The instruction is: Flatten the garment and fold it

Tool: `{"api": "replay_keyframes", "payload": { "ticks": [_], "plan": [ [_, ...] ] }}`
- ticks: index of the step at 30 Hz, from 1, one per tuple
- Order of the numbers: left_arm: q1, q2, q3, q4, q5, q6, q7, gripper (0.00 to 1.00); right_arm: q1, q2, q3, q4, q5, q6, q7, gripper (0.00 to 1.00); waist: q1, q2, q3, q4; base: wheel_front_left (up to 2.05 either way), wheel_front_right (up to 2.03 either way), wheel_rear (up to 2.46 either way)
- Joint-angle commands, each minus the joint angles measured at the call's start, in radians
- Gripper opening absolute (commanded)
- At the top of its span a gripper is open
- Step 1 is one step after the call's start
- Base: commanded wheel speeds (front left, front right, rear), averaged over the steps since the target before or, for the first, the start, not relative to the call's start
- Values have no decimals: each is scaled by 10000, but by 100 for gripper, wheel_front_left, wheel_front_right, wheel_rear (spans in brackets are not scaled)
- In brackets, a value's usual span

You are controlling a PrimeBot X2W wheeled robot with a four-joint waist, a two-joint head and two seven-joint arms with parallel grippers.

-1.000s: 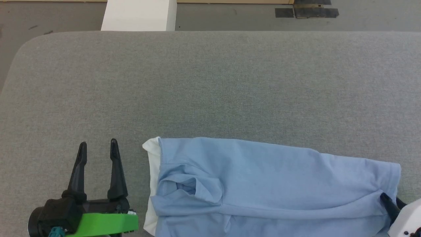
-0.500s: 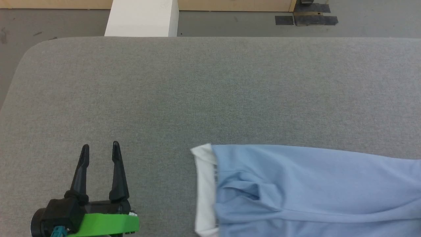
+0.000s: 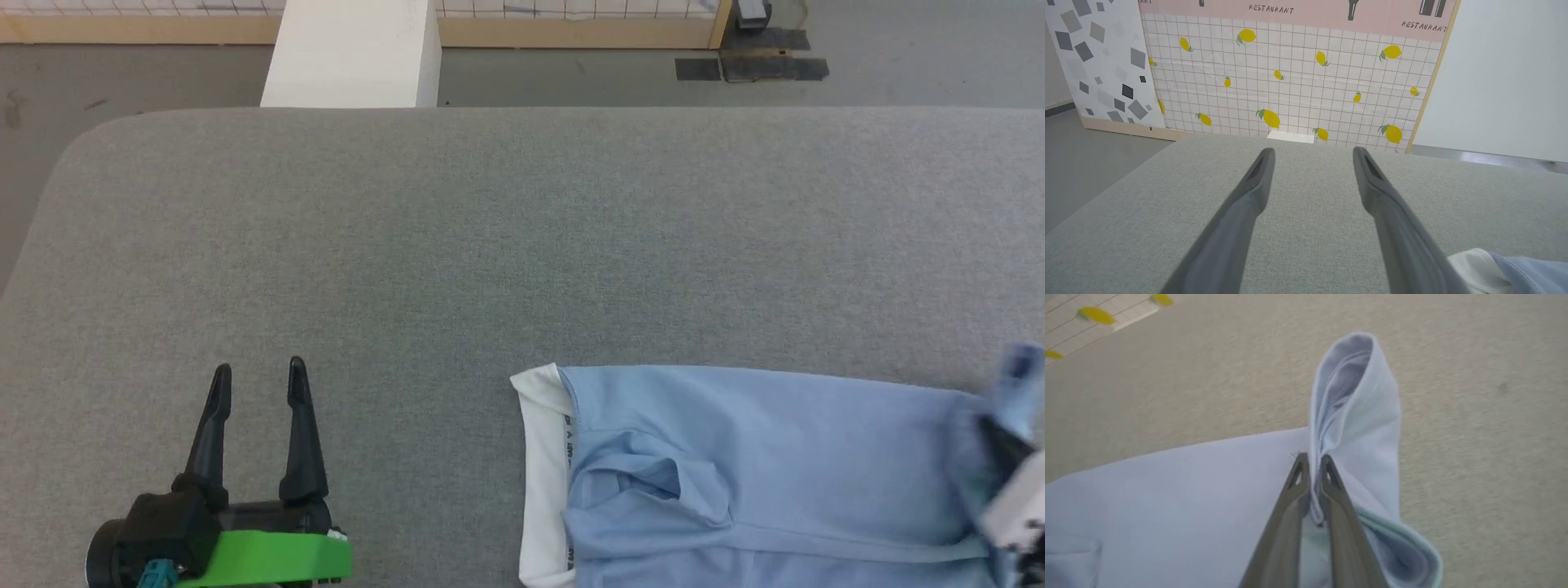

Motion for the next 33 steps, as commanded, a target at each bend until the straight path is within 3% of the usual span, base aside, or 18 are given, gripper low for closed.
{"api": "replay_keyframes", "payload": {
  "ticks": [1,8,14,20,33],
  "plan": [
    [-15,-40,-1,36,-141,-55,-47,100,186,199,504,-481,304,-13,285,0,0,0,-112,23,0,0,0],
    [54,-41,-131,171,-310,12,-47,100,455,623,3559,-2549,1043,-13,1448,0,0,0,-373,129,0,0,0],
    [39,-42,-145,219,-388,-49,-47,100,-412,577,5702,-2911,1253,-13,1844,0,0,0,-425,334,0,0,0],
    [-16,-42,-253,294,-458,-38,-47,100,-1561,605,7164,-2082,1219,-13,1970,0,0,0,-357,618,0,0,0],
    [-297,-43,-702,530,-790,156,-47,100,-2280,726,7606,1214,46,-13,2811,0,0,0,-141,1377,0,0,0]
  ]
}}
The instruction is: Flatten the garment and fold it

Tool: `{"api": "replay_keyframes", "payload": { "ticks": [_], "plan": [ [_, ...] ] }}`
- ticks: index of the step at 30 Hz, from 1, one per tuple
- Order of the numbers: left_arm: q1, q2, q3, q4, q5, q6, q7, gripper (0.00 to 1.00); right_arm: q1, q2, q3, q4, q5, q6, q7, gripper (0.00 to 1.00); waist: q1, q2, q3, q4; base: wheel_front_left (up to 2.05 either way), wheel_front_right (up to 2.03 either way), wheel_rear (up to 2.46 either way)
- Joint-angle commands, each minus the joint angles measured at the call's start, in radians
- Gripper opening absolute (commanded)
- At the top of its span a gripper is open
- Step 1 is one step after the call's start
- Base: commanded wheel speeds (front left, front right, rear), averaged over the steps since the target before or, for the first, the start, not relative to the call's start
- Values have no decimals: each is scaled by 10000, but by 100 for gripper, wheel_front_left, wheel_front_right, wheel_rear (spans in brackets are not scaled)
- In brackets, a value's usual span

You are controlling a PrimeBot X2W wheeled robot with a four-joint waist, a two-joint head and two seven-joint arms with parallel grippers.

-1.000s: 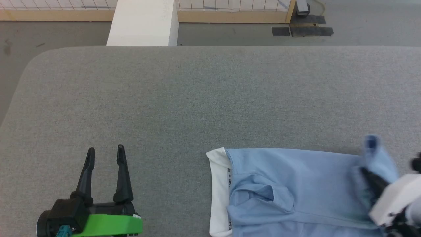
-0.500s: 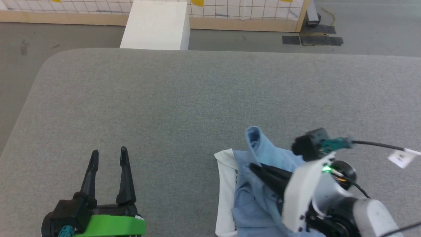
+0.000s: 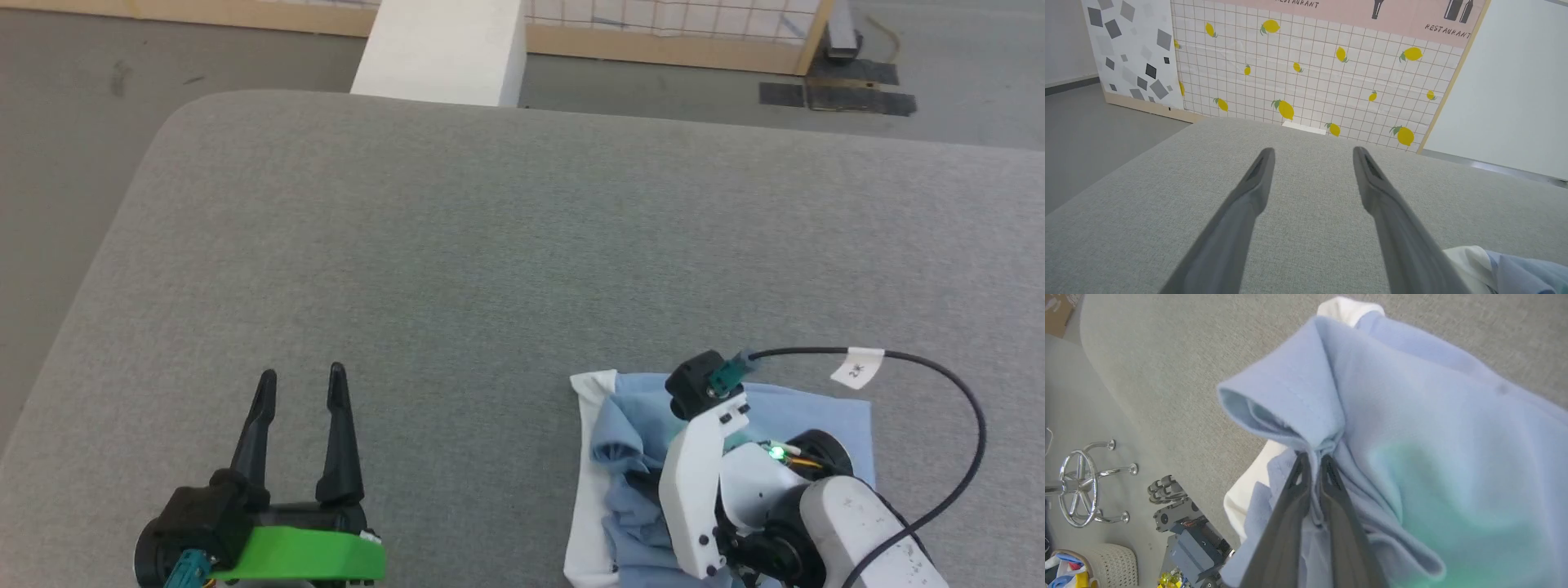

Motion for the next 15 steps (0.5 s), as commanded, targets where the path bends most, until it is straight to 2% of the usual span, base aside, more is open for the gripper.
{"api": "replay_keyframes", "payload": {
  "ticks": [1,2,3,9,15],
  "plan": [
    [-185,-27,-40,40,-148,59,-47,100,-108,1,8,209,-152,-13,64,28,0,0,65,155,0,0,0],
    [-200,-27,-71,53,-162,74,-47,100,-113,16,3,305,-200,-13,59,58,0,0,70,184,0,0,0],
    [-217,-27,-102,67,-184,94,-47,100,-133,52,-24,376,-229,-13,3,100,0,0,75,212,0,0,0],
    [-216,-28,-126,134,-239,154,-47,100,-346,120,-142,35,12,-13,-178,100,0,0,47,127,0,0,0],
    [-201,-28,-53,139,-135,101,-47,100,-153,-122,-911,-1429,592,-13,-580,100,0,0,-36,-238,0,0,0]
  ]
}}
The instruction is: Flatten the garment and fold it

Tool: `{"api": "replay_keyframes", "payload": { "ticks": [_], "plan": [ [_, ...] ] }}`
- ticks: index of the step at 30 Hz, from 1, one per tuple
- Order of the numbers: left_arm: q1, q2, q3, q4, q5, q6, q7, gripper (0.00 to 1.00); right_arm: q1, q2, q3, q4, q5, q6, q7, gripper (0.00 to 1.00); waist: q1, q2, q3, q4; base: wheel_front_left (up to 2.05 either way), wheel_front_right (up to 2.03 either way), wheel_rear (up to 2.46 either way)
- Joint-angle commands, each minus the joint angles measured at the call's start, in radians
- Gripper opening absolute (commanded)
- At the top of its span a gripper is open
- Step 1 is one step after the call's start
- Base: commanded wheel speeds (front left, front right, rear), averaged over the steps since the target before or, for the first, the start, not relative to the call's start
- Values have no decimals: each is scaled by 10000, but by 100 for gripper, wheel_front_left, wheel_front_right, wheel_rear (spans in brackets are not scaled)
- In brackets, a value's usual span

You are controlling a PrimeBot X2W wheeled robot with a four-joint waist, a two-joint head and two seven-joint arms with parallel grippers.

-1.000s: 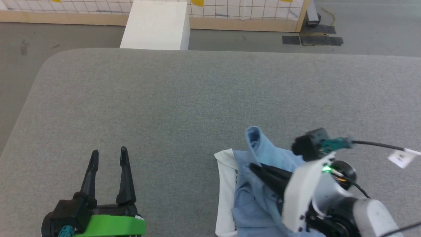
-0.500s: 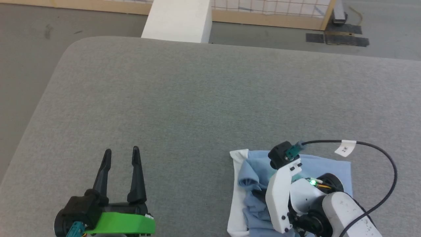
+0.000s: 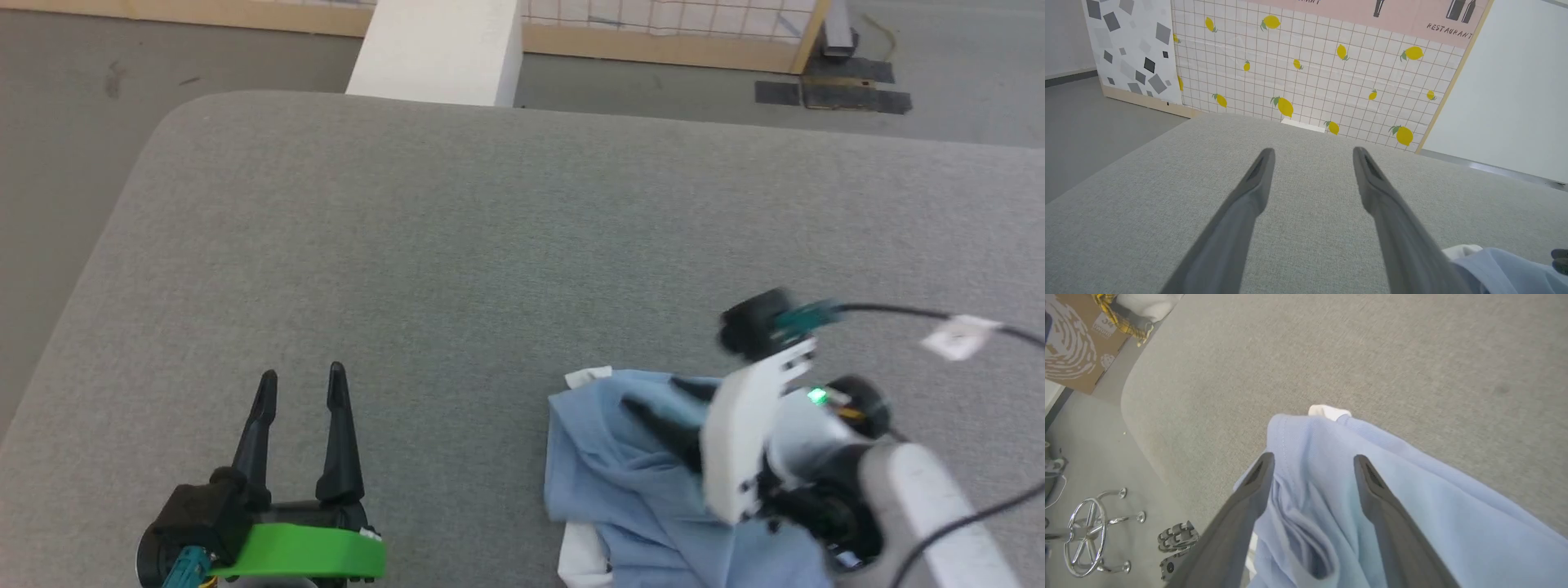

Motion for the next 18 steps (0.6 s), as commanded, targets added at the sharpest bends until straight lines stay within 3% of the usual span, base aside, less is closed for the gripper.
{"api": "replay_keyframes", "payload": {
  "ticks": [1,9,13,18],
  "plan": [
    [-107,-28,42,-20,103,-31,-47,100,111,-94,-348,-408,103,-13,-290,100,0,0,-55,-221,0,0,0],
    [-83,-28,134,-99,313,-151,-47,100,1345,-511,-2498,-1903,-805,-13,-1994,100,0,0,79,-837,0,0,0],
    [-138,-28,158,-114,368,-185,-47,100,2347,-219,-3554,-1967,-1011,-13,-2384,100,0,0,254,-1037,0,0,0],
    [-254,-28,162,-120,434,-259,-47,100,3381,89,-3916,-1785,-1034,-13,-2192,100,0,0,491,-1103,0,0,0]
  ]
}}
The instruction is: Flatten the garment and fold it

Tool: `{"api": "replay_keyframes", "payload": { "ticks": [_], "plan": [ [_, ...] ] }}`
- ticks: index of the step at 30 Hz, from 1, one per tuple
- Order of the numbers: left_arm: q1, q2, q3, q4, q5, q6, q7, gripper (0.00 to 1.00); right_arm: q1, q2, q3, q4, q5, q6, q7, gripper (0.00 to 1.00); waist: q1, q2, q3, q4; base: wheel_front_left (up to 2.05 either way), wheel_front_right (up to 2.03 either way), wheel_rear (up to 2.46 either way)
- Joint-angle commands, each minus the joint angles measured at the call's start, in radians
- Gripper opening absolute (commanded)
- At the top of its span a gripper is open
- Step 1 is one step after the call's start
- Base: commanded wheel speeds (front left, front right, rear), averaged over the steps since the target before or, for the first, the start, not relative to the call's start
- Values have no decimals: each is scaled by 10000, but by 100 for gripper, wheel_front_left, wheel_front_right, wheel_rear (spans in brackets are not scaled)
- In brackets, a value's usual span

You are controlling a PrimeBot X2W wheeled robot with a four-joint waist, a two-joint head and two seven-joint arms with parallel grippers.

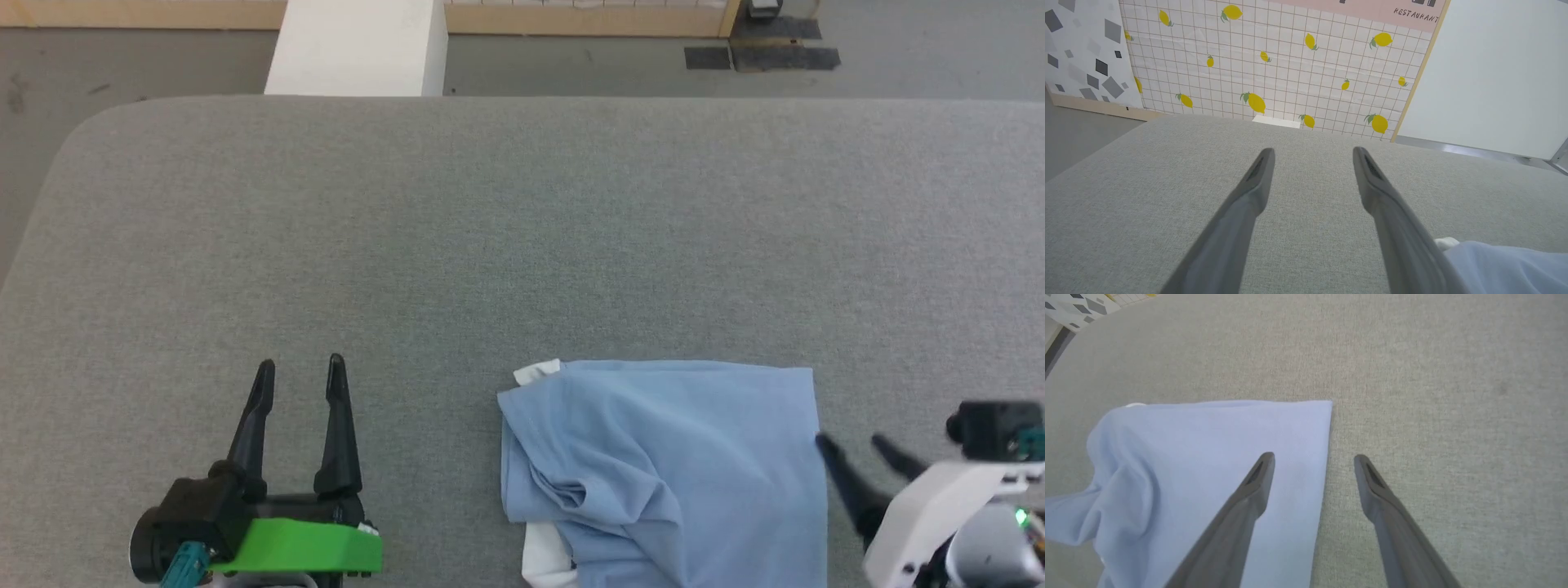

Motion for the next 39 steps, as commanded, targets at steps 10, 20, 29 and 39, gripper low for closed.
{"api": "replay_keyframes", "payload": {
  "ticks": [10,20,29,39],
  "plan": [
    [-341,-26,-55,81,109,-110,-47,100,389,443,-26,803,413,-13,768,100,0,0,278,204,0,0,0],
    [-275,-26,-43,139,134,-139,-47,100,-50,628,-208,1924,841,-13,860,0,0,0,104,530,0,0,0],
    [-26,-26,82,154,164,-179,-47,100,-71,618,-167,1745,730,-13,695,0,0,0,-265,317,0,0,0],
    [9,-25,100,75,417,-302,-47,100,-743,-198,742,1141,552,-13,906,0,0,0,-278,-396,0,0,0]
  ]
}}
